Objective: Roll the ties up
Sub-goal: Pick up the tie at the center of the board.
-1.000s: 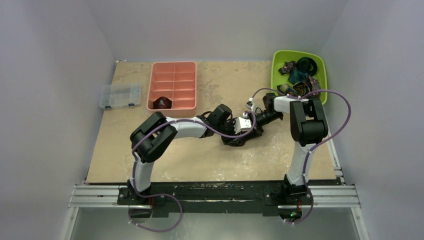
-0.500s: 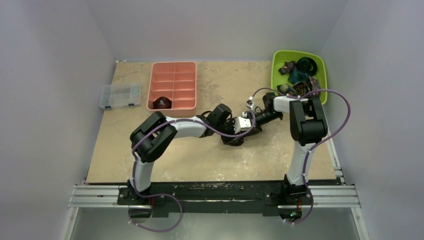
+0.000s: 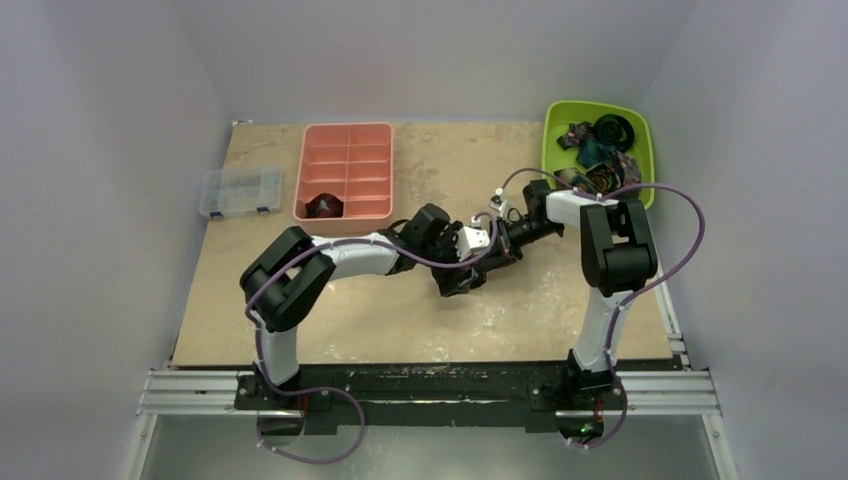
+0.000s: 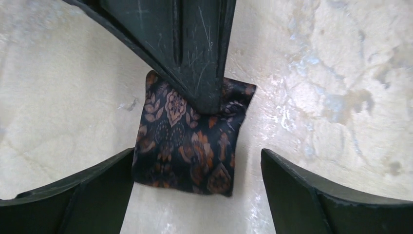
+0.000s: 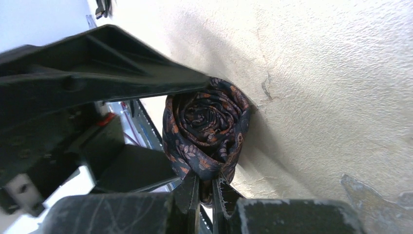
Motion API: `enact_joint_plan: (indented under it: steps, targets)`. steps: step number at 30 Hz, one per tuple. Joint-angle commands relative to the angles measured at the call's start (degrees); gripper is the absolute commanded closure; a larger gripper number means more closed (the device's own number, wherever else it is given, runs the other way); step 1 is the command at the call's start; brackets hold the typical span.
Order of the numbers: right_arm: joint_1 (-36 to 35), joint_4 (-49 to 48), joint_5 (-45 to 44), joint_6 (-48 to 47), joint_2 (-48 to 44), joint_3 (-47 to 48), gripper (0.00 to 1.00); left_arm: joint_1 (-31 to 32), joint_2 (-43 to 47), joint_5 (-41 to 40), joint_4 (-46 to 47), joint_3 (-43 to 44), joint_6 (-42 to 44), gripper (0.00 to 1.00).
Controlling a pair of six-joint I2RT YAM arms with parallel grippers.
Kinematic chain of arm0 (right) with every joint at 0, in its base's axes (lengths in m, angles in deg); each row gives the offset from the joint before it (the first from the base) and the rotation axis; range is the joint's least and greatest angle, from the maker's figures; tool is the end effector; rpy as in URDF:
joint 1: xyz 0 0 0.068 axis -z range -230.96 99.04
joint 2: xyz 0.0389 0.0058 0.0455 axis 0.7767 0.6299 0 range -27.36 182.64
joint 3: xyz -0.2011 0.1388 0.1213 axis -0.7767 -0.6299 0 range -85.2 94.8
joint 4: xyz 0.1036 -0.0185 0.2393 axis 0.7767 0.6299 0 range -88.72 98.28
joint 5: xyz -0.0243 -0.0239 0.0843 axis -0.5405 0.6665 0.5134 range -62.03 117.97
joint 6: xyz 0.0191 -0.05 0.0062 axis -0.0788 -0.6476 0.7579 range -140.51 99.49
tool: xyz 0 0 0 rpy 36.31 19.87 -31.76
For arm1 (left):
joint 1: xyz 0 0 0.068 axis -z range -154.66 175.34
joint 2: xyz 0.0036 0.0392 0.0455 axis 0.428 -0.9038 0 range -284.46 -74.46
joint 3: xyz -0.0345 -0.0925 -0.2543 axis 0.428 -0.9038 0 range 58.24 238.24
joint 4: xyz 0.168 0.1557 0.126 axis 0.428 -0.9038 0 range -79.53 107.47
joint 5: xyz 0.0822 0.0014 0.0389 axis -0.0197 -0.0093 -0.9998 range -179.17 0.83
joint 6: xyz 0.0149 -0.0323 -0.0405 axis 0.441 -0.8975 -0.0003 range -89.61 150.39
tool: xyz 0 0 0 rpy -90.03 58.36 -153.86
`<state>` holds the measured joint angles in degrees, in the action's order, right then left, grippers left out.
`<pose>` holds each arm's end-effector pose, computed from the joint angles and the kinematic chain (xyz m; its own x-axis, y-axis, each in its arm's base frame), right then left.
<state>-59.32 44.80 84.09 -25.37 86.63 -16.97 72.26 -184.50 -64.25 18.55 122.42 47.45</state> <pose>0.3344 0.0790 0.1272 -0.9780 -0.1916 -0.0828 -0.1749 0.5359 0.8260 0.2620 -0.3022 0.1526 -0.2057 0.6094 -0.7657 0.9697 0.2323 -0.0755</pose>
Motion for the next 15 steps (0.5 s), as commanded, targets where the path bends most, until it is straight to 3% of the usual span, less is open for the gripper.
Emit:
enact_joint_plan:
  steps: [1,8,15]
  targets:
    - [-0.2,-2.6,-2.1,0.4,-3.5,0.6,1.0,-1.5,9.0,4.0,3.5,-1.3,-5.4,0.03]
    - [-0.2,-5.2,-2.9,3.4,-7.3,0.7,1.0,-6.3,18.1,3.0,5.9,-4.8,-13.6,0.0]
    - [-2.0,-5.4,-4.1,4.4,-9.6,4.8,1.0,-18.3,26.5,0.0,-5.5,-4.3,-18.8,0.0]
